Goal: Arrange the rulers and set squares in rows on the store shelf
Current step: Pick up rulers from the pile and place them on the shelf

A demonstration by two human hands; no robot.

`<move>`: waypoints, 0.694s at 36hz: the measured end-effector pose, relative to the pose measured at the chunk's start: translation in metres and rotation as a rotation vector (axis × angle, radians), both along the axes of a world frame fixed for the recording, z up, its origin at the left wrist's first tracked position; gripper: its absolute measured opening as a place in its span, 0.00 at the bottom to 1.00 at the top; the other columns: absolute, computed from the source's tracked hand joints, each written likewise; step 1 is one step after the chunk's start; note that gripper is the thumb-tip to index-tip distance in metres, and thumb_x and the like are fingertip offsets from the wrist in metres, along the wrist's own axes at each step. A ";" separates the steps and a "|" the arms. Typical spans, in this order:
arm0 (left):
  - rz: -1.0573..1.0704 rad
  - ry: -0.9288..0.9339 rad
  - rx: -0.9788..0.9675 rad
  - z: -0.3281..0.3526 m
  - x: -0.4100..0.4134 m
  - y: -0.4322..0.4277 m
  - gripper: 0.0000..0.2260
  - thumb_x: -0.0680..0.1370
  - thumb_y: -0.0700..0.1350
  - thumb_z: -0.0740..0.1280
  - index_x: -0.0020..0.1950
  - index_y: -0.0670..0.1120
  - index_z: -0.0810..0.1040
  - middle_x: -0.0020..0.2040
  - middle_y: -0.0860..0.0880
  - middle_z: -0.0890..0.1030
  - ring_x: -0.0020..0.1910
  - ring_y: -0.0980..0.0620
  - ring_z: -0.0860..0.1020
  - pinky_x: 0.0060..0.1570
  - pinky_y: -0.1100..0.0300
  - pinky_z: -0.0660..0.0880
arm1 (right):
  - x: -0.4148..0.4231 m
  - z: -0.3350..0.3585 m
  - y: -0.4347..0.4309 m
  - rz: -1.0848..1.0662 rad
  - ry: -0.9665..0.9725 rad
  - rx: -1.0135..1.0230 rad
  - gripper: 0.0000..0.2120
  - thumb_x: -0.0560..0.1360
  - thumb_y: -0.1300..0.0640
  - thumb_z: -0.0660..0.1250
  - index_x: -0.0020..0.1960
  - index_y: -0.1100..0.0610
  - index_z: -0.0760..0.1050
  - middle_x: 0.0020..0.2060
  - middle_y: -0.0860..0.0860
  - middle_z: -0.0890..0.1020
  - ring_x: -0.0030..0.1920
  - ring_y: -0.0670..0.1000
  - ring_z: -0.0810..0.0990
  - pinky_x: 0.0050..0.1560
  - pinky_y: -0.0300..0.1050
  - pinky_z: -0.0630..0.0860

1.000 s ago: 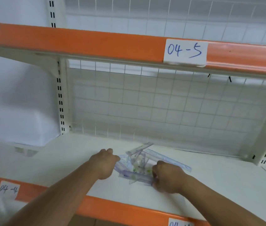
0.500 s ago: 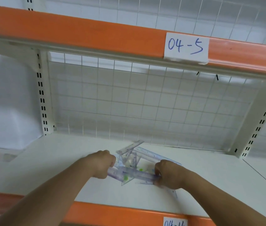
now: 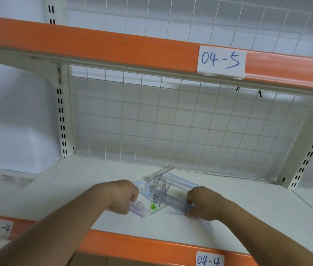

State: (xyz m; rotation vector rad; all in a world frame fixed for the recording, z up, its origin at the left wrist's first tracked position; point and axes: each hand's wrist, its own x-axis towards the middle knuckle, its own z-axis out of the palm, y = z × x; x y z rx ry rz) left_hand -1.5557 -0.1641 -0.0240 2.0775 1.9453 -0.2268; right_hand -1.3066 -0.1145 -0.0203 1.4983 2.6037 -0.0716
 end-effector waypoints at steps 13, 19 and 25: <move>0.105 -0.059 0.023 0.001 0.012 -0.015 0.10 0.80 0.44 0.56 0.61 0.47 0.71 0.62 0.45 0.71 0.54 0.48 0.71 0.52 0.58 0.68 | -0.006 -0.004 -0.002 0.022 0.006 0.040 0.17 0.76 0.51 0.63 0.59 0.60 0.75 0.56 0.55 0.78 0.47 0.50 0.70 0.45 0.42 0.68; 0.114 0.050 0.002 -0.003 0.021 -0.025 0.20 0.80 0.56 0.57 0.62 0.42 0.74 0.63 0.41 0.69 0.62 0.45 0.67 0.59 0.56 0.66 | -0.006 -0.004 -0.004 0.032 0.022 0.036 0.16 0.75 0.52 0.64 0.59 0.60 0.75 0.55 0.54 0.78 0.48 0.51 0.73 0.49 0.44 0.72; 0.270 -0.004 0.077 -0.006 0.016 -0.030 0.22 0.78 0.54 0.63 0.67 0.45 0.66 0.66 0.42 0.65 0.65 0.44 0.67 0.60 0.55 0.69 | -0.005 -0.005 -0.003 0.053 0.025 0.052 0.16 0.75 0.52 0.64 0.59 0.60 0.75 0.55 0.54 0.79 0.46 0.49 0.71 0.51 0.44 0.73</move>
